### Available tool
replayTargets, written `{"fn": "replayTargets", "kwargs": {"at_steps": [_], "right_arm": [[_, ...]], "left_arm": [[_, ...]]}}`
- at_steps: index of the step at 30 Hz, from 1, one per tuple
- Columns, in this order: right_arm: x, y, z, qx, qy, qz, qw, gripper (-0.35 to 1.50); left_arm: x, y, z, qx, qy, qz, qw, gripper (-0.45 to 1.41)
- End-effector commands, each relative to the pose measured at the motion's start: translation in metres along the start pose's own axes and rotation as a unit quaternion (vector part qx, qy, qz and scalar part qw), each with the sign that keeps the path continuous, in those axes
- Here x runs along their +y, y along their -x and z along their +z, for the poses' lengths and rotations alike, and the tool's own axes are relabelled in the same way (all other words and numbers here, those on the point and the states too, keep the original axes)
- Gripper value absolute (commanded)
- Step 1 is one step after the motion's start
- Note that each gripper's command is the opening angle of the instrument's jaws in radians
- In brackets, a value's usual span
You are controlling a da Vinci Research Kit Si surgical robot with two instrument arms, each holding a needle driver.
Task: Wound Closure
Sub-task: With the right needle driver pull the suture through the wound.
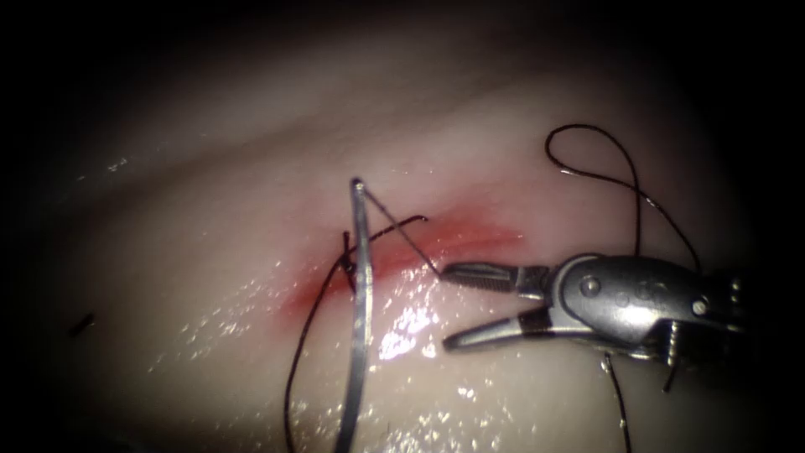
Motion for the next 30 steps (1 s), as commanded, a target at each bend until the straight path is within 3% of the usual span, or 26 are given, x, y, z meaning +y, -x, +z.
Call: {"fn": "replayTargets", "kwargs": {"at_steps": [1,10,11,13,14,19,24,27,28,30], "right_arm": [[0.0000,0.0002,0.0011,0.000,-0.002,-0.001,1.000,0.46],[0.0001,0.0003,0.0020,-0.014,-0.002,-0.003,1.000,0.37],[0.0001,0.0003,0.0021,-0.013,-0.003,-0.003,1.000,0.27],[0.0000,0.0005,0.0023,-0.014,-0.007,-0.005,1.000,-0.23],[0.0000,0.0006,0.0024,-0.014,-0.010,-0.006,1.000,-0.35],[-0.0006,0.0019,0.0015,-0.058,-0.037,-0.003,0.998,-0.35],[-0.0024,0.0028,-0.0010,-0.060,-0.053,0.008,0.997,-0.35],[-0.0049,0.0030,-0.0030,-0.061,-0.065,0.013,0.996,-0.35],[-0.0084,0.0026,-0.0046,-0.059,-0.087,0.014,0.994,-0.35],[-0.0095,0.0024,-0.0050,-0.059,-0.092,0.014,0.994,-0.35]], "left_arm": [[0.0003,0.0004,0.0007,0.000,0.000,-0.001,1.000,-0.45],[0.0011,0.0011,0.0008,0.000,-0.001,-0.005,1.000,-0.45],[0.0011,0.0010,0.0009,0.002,0.000,-0.005,1.000,-0.45],[0.0011,0.0008,0.0009,0.003,0.001,-0.006,1.000,-0.45],[0.0010,0.0008,0.0009,0.003,0.001,-0.006,1.000,-0.45],[0.0009,0.0012,0.0010,0.003,0.001,-0.006,1.000,-0.45],[0.0015,0.0026,0.0017,0.009,-0.008,-0.008,1.000,-0.45],[0.0028,0.0038,0.0025,0.014,-0.023,-0.011,1.000,-0.45],[0.0044,0.0048,0.0033,0.013,-0.028,-0.016,0.999,-0.45],[0.0051,0.0050,0.0035,0.013,-0.030,-0.018,0.999,-0.45]]}}
